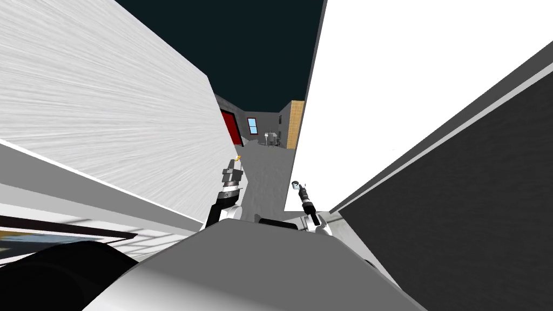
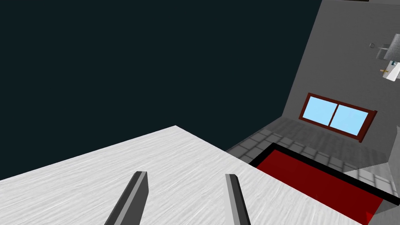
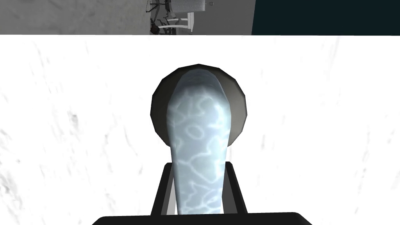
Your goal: Push the door open
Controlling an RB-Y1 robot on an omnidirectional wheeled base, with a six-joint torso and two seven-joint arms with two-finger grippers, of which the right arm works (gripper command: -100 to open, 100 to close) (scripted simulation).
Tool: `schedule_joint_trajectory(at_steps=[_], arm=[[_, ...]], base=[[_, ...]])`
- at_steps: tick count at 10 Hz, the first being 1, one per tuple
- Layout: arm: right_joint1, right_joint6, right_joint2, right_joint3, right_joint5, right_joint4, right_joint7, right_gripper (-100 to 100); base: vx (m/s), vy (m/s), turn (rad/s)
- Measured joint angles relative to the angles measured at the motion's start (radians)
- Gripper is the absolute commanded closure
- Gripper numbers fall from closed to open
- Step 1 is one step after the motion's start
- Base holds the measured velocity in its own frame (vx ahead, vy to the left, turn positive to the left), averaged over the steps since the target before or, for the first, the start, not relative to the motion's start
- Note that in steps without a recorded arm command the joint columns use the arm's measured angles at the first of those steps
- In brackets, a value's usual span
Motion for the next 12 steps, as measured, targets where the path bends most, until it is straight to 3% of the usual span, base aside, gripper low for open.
schedule_joint_trajectory(at_steps=[1,3,5,6,7,8,9,12], arm=[[0.013,0.006,0.000,-0.006,-0.004,-0.012,0.004,100],[-0.005,-0.013,-0.007,-0.026,-0.018,0.029,0.016,100],[-0.006,-0.005,-0.008,-0.027,-0.019,0.011,0.016,100],[0.011,0.009,-0.006,-0.023,-0.016,-0.021,0.011,100],[0.013,0.021,-0.003,-0.033,-0.023,-0.022,0.016,100],[-0.005,0.006,-0.005,-0.049,-0.034,0.022,0.029,100],[-0.009,-0.005,-0.009,-0.056,-0.039,0.035,0.034,100],[-0.003,-0.001,-0.012,-0.056,-0.039,0.011,0.030,100]], base=[[0.181,0.079,-0.077],[0.088,0.039,-0.003],[0.006,-0.002,0.012],[0.109,0.075,-0.077],[0.147,0.114,-0.063],[0.109,0.061,-0.046],[0.067,0.025,-0.011],[0.042,0.012,-0.008]])
